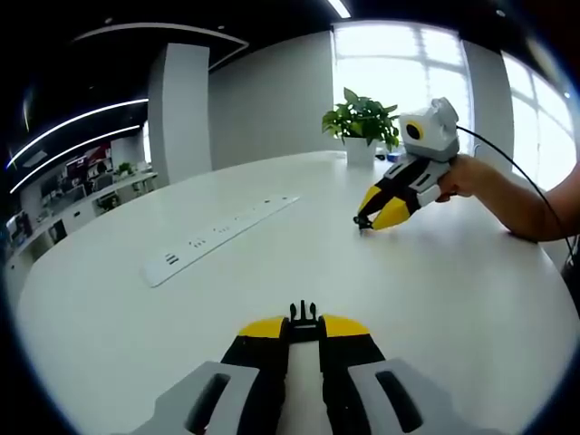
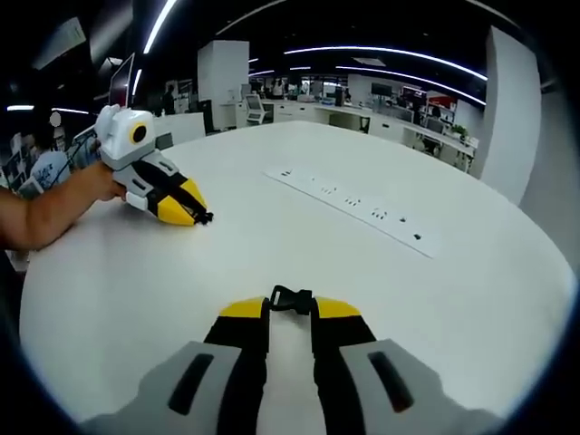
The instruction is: Snap the two parts of the plastic buckle together until the buckle closes and remains connected.
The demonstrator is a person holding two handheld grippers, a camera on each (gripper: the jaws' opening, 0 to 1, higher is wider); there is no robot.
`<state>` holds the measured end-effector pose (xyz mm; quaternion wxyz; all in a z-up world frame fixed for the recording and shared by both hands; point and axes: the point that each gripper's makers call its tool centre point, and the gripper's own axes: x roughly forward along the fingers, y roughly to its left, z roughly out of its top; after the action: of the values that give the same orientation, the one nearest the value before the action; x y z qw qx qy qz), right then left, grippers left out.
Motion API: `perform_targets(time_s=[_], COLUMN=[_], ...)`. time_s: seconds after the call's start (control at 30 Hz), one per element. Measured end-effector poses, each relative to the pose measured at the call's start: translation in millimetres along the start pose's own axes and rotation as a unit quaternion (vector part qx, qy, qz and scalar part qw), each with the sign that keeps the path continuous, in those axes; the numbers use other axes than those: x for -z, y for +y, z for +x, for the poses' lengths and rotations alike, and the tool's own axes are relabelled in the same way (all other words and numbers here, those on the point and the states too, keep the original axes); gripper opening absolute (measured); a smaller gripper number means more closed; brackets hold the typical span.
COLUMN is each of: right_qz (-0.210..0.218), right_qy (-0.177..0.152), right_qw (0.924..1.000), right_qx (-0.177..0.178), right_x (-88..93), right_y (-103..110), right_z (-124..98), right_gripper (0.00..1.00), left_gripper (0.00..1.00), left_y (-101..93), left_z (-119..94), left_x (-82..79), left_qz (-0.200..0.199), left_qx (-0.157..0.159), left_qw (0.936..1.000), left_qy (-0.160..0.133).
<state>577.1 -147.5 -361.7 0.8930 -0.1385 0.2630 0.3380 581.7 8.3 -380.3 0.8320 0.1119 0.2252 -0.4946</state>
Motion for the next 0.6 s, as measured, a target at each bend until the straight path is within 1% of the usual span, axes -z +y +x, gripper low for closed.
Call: perform_targets(time_s=[0.3, 0.33, 0.37, 0.4, 0.43, 0.47, 0.5, 0.53, 0.57, 0.6], right_qz=[-0.010, -0.014, -0.026, -0.049, -0.089, -0.129, -0.156, -0.164, -0.173, -0.166], right_qy=[0.008, 0.007, 0.006, 0.002, -0.006, -0.013, -0.016, -0.016, -0.024, -0.029], right_qw=[0.9998, 0.9997, 0.9992, 0.9978, 0.9940, 0.9883, 0.9832, 0.9802, 0.9762, 0.9758], right_qx=[-0.015, -0.018, -0.028, -0.043, -0.064, -0.081, -0.094, -0.110, -0.129, -0.140], right_x=[4.6, 4.1, 3.1, 1.1, -2.1, -5.0, -5.5, -4.8, -6.5, -7.4], right_y=[7, 9, 12, 17, 25, 33, 40, 46, 53, 57], right_z=[3, 2, 2, 1, -1, -4, -7, -10, -12, -14], right_gripper=[0.16, 0.16, 0.16, 0.16, 0.16, 0.16, 0.16, 0.16, 0.16, 0.16], left_gripper=[0.11, 0.11, 0.11, 0.11, 0.11, 0.11, 0.11, 0.11, 0.11, 0.11], left_y=[0.5, 0.5, 0.4, 0.4, 0.4, 0.2, 0.1, 0.1, -0.1, -0.1], left_z=[0, 0, 0, 0, 0, 0, 0, 0, 0, 0], left_x=[-0.1, -0.1, -0.1, -0.1, -0.1, -0.1, -0.1, -0.1, 0.0, 0.0], left_qz=[0.000, 0.000, 0.000, 0.001, 0.000, 0.000, 0.000, 0.000, 0.000, 0.000], left_qx=[0.000, 0.000, 0.001, 0.001, 0.001, 0.001, 0.001, 0.001, 0.001, 0.001], left_qw=[1.0000, 1.0000, 1.0000, 1.0000, 1.0000, 1.0000, 1.0000, 1.0000, 1.0000, 1.0000], left_qy=[0.000, 0.000, 0.000, 0.000, 0.000, 0.000, 0.000, 0.000, -0.001, -0.001])
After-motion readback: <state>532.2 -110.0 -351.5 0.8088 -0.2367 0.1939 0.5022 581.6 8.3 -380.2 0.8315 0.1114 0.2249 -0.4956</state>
